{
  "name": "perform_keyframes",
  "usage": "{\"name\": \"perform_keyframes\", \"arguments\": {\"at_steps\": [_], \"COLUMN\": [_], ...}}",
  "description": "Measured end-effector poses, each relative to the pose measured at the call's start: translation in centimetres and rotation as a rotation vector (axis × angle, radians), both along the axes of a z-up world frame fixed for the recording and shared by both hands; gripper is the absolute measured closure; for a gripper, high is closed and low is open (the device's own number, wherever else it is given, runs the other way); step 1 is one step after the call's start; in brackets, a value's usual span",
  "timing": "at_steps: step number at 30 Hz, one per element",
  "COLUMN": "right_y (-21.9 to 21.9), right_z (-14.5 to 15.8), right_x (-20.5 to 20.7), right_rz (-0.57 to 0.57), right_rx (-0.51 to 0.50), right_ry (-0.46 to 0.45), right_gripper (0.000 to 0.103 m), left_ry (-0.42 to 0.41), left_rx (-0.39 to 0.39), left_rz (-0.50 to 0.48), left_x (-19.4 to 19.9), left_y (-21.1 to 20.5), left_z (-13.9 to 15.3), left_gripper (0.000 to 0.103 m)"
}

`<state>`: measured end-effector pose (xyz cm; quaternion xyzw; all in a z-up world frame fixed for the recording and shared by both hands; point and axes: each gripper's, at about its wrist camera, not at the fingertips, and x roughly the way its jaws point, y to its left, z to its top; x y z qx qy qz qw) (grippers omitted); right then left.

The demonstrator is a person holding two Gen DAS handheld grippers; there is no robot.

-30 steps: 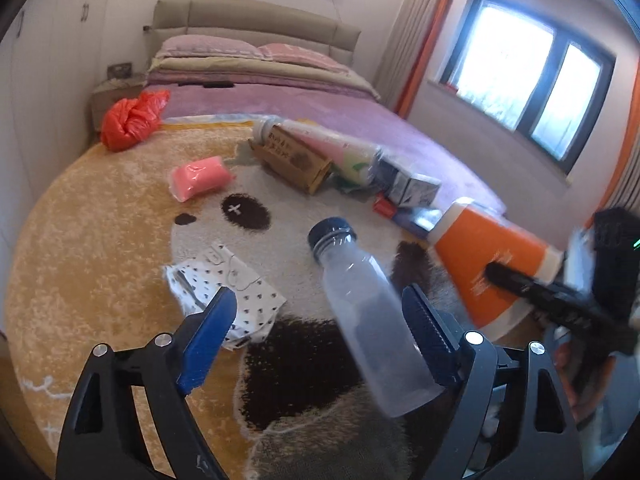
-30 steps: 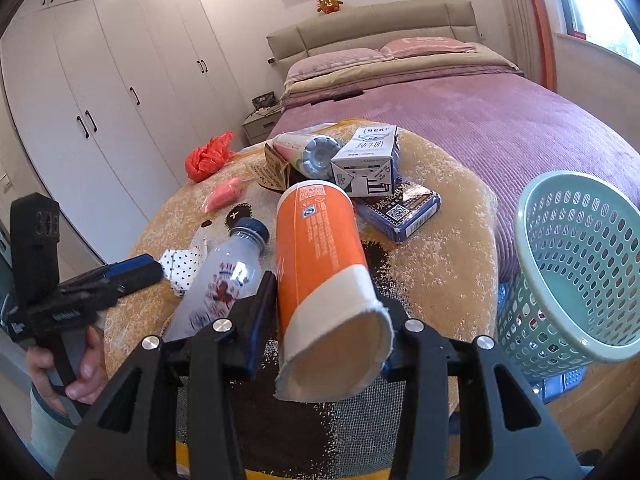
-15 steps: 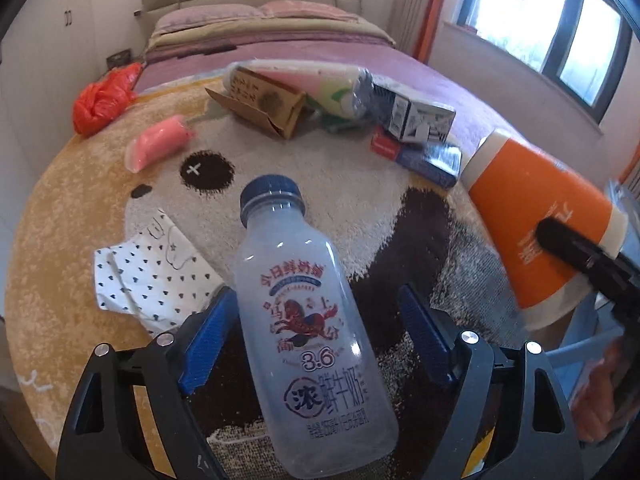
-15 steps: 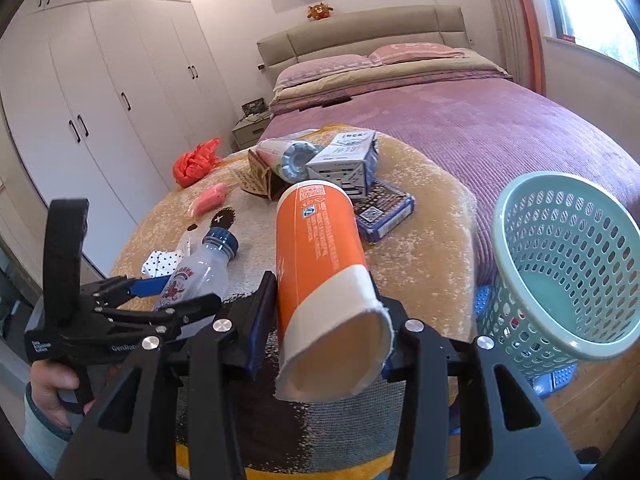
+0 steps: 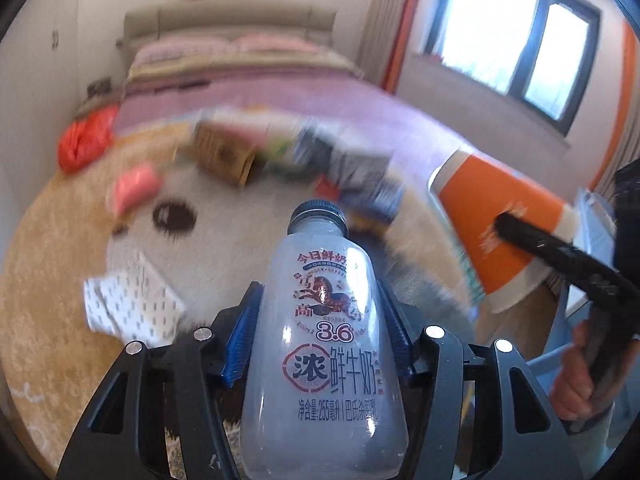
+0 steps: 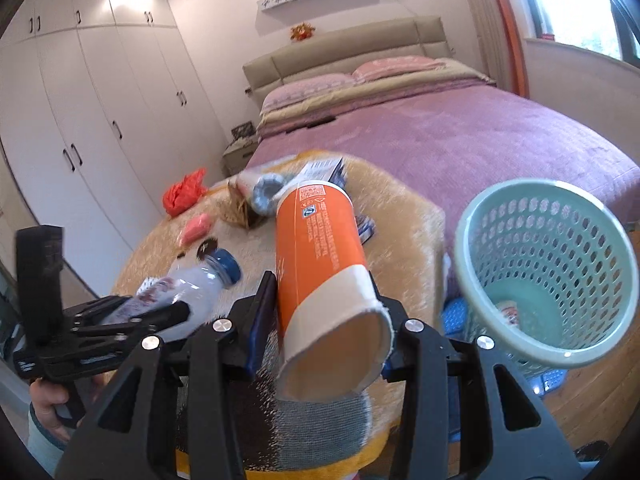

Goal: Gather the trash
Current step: 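Carry the orange cup and bottle to the blue basket and release both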

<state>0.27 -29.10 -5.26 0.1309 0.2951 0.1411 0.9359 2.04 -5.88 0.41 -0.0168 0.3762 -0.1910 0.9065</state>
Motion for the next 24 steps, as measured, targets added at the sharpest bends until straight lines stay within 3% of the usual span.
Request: {"name": "perform_keyframes", "arguments": {"at_steps": [5, 11, 17, 24], "right_y": [-2.6, -6.6, -12.1, -17.4], "right_z": [1.8, 2.5, 0.3, -5.2], "right_x": [-0.4, 0.3, 3.1, 6.8], "right_rz": [-0.084, -0.243, -0.398, -0.541], "right_rx": [-0.009, -0.041, -0.018, 0.047], "right_ry": [-0.062, -0.086, -0.002, 0.206], "right_gripper": [0.064, 0.064, 0.064, 0.063], "left_ry": [-0.117, -0.177, -0.120, 0.029], "left_rx": [-0.041, -0.087, -0.139, -0.137], "left_rz": [-0.049, -0.146, -0.246, -0.300], "left_x": [-0.2, 2.2, 6.5, 11.4], "left_y": [-2.3, -7.8, -14.6, -21.7], "left_z": [3.9, 6.6, 5.7, 0.9], "left_gripper": [0.049, 0.048, 0.048, 0.048]}}
